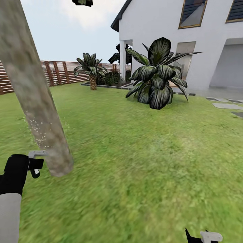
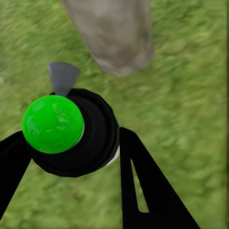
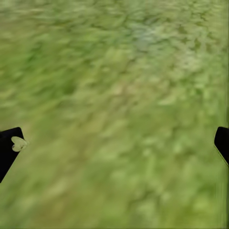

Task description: In the garden, pick up the pesticide atomizer on the floor and spray pesticide onto both trees until each tree trunk is fully covered.

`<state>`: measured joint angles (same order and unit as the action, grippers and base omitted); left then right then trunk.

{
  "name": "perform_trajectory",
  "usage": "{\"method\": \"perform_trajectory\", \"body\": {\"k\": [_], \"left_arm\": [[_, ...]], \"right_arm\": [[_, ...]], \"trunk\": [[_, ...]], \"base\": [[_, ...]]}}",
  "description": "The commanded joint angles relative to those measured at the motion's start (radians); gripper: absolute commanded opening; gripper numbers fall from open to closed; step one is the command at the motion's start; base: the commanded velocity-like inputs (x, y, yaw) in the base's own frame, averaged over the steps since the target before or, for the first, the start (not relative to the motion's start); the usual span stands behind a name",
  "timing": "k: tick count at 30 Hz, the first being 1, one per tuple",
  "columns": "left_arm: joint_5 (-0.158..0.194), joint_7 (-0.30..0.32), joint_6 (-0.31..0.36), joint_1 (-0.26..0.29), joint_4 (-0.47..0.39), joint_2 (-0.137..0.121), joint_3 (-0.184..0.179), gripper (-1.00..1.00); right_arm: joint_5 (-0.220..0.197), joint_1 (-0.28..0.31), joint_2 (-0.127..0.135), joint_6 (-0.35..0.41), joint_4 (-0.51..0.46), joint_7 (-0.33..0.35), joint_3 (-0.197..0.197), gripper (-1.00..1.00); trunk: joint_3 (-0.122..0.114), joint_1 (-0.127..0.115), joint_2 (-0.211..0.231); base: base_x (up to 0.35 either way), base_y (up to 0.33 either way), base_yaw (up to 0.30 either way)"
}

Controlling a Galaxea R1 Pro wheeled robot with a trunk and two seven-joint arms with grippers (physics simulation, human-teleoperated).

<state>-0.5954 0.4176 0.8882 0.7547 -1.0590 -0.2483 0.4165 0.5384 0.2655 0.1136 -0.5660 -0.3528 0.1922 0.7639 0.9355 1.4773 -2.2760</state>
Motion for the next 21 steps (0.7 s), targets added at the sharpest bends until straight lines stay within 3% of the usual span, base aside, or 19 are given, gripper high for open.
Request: {"method": "perform_trajectory", "body": {"k": [1, 4, 9, 14, 21], "left_arm": [[0.000, 0.000, 0.000, 0.000, 0.000, 0.000, 0.000, -1.00], [-0.001, -0.002, 0.000, 0.000, 0.000, 0.000, 0.001, -1.00], [0.008, -0.086, -0.002, 0.000, 0.020, 0.000, 0.000, -1.00], [0.012, -0.093, -0.002, 0.000, 0.023, 0.002, -0.002, -1.00], [0.004, -0.094, -0.001, 0.000, 0.078, 0.003, -0.004, -1.00]], "right_arm": [[0.000, 0.000, 0.000, 0.000, 0.000, 0.000, 0.000, 1.00], [0.000, 0.001, 0.000, 0.000, 0.000, 0.000, 0.000, 1.00], [0.000, 0.000, 0.000, 0.000, 0.000, 0.000, 0.000, 1.00], [0.000, 0.001, 0.000, 0.000, 0.000, 0.001, 0.000, 1.00], [0.000, 0.000, 0.000, 0.000, 0.000, 0.001, 0.000, 1.00]], "trunk": [[0.000, 0.000, 0.000], [0.000, 0.000, 0.000], [0.000, 0.000, 0.000], [0.000, 0.000, 0.000], [0.000, 0.000, 0.000]], "base": [[0.231, -0.198, 0.040], [0.199, -0.214, 0.174], [0.123, -0.252, 0.267], [0.158, -0.249, 0.265], [0.217, -0.210, 0.034]]}}
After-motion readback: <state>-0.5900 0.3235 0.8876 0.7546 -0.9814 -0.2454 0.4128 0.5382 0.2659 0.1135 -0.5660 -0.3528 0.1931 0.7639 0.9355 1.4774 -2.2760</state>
